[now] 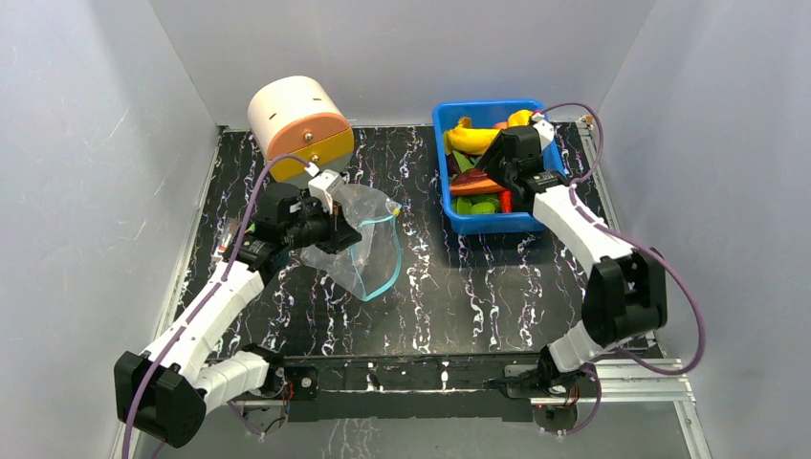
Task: Place the food in the zip-top bag and seal the zipper
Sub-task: Pick up the fake fruit from the bin.
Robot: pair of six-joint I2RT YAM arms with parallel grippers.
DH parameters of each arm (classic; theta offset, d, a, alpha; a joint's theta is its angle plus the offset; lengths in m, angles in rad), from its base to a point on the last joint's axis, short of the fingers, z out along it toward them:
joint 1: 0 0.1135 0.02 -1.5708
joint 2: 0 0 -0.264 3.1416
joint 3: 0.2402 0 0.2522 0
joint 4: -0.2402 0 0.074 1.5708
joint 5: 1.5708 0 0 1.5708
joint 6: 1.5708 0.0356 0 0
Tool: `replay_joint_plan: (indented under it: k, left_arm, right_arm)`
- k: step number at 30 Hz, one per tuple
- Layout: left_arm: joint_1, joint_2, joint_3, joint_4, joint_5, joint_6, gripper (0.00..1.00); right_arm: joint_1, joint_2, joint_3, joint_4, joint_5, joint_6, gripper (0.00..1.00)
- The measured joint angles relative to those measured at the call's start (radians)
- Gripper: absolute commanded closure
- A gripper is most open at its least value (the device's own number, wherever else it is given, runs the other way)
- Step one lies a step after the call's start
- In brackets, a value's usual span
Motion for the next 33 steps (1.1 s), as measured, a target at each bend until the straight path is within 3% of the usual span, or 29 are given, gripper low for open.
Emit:
replay_joint_plan:
  k: [9, 19, 33]
  left_arm:
    - [0.000, 0.000, 0.000, -0.016, 0.002, 0.018, 1.00]
    - [0.000, -0.003, 0.000, -0.023, 0.003, 0.021, 1.00]
    - [0.000, -0.007, 0.000, -0.023, 0.029, 0.021, 1.00]
  right_arm:
    - [-0.121, 0.192, 0.051, 0.065, -0.053, 0.191, 0.47]
    - [-0.230, 0.238, 0.096, 0.120, -0.045, 0.404, 0.38]
    - [-0.232, 0.415, 0.196, 0.114, -0.066, 0.594, 0.35]
